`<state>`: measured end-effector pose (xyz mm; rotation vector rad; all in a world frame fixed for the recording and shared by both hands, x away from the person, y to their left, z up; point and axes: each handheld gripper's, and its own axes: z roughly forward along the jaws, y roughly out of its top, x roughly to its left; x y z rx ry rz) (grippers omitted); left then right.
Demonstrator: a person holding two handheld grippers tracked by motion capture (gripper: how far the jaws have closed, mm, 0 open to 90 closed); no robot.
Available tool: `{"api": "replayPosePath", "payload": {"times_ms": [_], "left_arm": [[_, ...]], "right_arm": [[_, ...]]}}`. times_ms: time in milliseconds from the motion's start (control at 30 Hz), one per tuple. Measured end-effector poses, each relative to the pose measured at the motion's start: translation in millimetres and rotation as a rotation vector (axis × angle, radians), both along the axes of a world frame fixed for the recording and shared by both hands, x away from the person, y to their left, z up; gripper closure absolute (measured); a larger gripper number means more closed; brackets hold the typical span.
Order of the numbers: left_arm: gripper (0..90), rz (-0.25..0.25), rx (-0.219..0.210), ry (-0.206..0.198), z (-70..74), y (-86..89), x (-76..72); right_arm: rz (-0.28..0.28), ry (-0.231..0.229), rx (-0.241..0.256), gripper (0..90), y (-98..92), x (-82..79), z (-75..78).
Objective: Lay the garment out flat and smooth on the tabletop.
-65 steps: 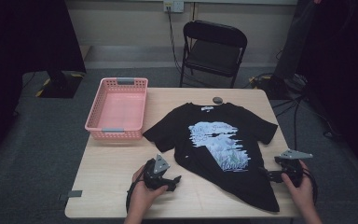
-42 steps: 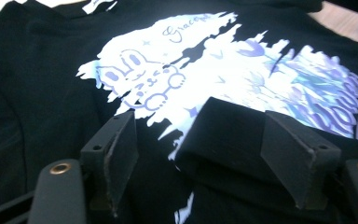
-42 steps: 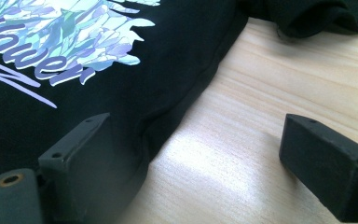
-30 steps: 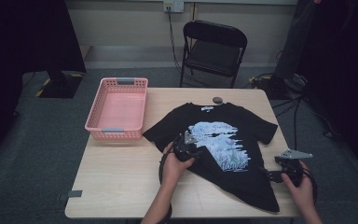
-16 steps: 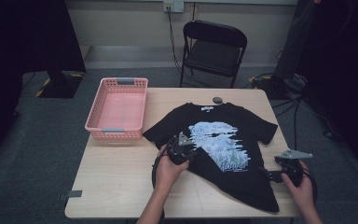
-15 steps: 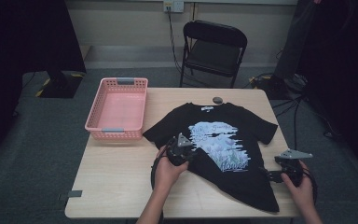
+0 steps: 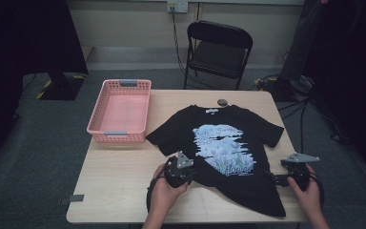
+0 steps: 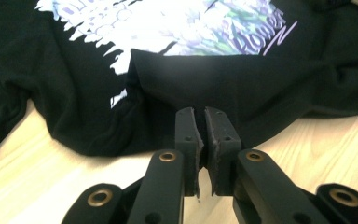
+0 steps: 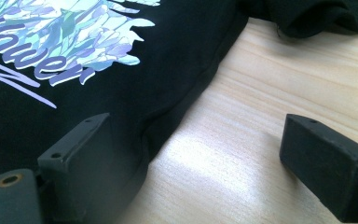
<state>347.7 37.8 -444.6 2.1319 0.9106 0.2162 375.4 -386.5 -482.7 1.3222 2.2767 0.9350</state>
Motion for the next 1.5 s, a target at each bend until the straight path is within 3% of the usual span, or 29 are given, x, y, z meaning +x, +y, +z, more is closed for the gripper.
{"api": "replayPosePath", "payload": {"times_ms": [300, 533, 900, 1433, 1467, 1500], "left_arm": [[85.0, 0.017, -0.029, 0.027, -1.4, 10.8, -7.4], [84.9, 0.016, -0.044, 0.026, -2.1, 15.9, -18.2], [84.9, 0.026, -0.085, 0.003, 11.0, 30.5, -38.4], [83.1, 0.016, -0.047, 0.047, -12.8, 37.9, -75.0], [80.3, 0.017, -0.049, 0.049, -14.1, 38.5, -75.4], [71.6, 0.022, -0.057, 0.05, -15.1, 39.3, -75.2]], "right_arm": [[0.0, 0.0, 0.0, 9.1, 0.0, 0.0, 0.0], [0.0, 0.0, 0.0, 9.1, 0.0, 0.0, 0.0], [-0.001, 0.001, 0.001, 8.9, 0.3, 0.0, 0.0], [-0.003, 0.002, 0.001, 8.5, 0.8, 0.0, -0.1], [-0.003, 0.002, 0.001, 8.5, 0.9, 0.0, -0.1], [-0.004, 0.002, 0.001, 8.4, 1.0, 0.0, -0.1]]}}
